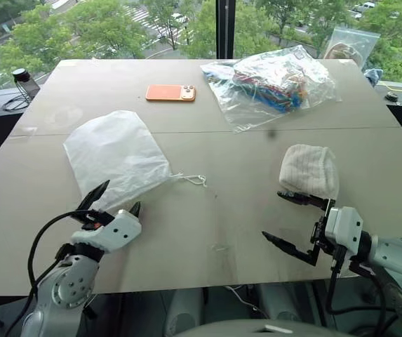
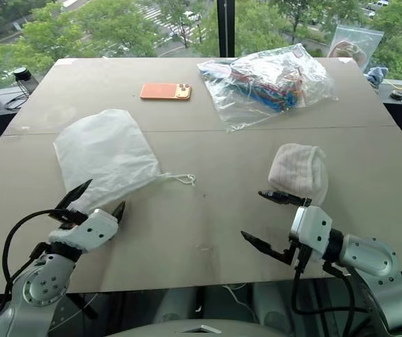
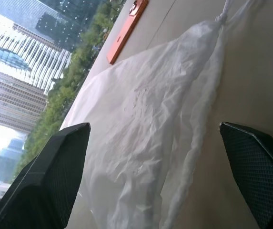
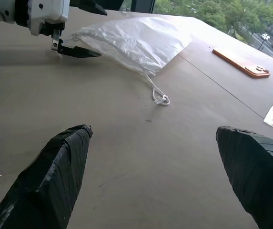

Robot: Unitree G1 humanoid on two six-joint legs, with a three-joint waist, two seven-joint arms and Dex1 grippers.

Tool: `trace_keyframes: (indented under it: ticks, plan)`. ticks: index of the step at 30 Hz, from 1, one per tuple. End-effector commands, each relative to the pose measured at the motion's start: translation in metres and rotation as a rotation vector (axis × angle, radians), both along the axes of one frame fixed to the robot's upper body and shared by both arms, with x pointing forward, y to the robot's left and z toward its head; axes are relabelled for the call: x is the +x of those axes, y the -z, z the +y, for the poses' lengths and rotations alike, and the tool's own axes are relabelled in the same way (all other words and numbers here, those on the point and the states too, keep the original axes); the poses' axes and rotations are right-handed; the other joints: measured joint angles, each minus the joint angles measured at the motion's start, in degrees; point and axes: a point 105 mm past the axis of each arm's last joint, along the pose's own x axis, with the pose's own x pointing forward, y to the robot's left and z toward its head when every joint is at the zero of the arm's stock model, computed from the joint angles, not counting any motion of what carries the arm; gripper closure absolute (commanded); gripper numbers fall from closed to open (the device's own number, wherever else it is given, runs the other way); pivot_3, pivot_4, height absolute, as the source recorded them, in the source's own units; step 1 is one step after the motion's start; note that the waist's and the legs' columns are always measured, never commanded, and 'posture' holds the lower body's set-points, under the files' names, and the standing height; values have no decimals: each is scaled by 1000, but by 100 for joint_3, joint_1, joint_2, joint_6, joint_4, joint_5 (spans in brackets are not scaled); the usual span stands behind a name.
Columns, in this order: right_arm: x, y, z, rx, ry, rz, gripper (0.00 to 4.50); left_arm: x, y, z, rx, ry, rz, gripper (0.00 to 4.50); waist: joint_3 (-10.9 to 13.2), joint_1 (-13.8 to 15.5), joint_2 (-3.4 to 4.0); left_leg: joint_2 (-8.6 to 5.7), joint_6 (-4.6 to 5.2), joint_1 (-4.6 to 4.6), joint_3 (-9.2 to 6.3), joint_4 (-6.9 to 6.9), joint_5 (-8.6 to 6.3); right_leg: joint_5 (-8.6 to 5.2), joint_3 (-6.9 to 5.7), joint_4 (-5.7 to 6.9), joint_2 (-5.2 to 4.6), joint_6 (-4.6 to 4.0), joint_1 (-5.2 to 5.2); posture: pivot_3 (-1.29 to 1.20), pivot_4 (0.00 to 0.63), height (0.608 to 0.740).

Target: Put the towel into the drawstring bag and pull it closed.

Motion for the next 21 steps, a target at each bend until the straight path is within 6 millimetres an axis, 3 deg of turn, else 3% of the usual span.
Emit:
trace_keyframes:
  ticks: [1,8,11,15,21]
  plan:
    - [1,-5,0,9,0,-40,10,12,-9,5,44,-20,-41,1,0,-5,0,0,0,0,1,0,0,0,1,1,0,0,0,0,150,740]
    - [7,-4,1,40,50,-29,10,41,-12,3,24,-23,-41,1,-2,-28,-2,0,0,0,2,0,0,3,1,5,1,2,0,0,150,740]
    - [8,-2,1,39,60,-19,0,49,-14,4,-8,-23,-17,705,-2,-19,-2,1,0,0,6,-1,0,16,3,5,1,22,0,0,150,740]
    - [9,-3,4,46,71,-24,0,54,-14,2,-33,-10,-7,2590,-3,-18,-3,1,0,0,4,-1,0,16,2,6,0,22,0,0,150,740]
    - [8,-3,6,41,78,-30,0,57,-13,7,-71,-18,-2,2590,-3,-17,-3,0,0,1,3,-1,0,16,1,8,1,22,0,0,150,740]
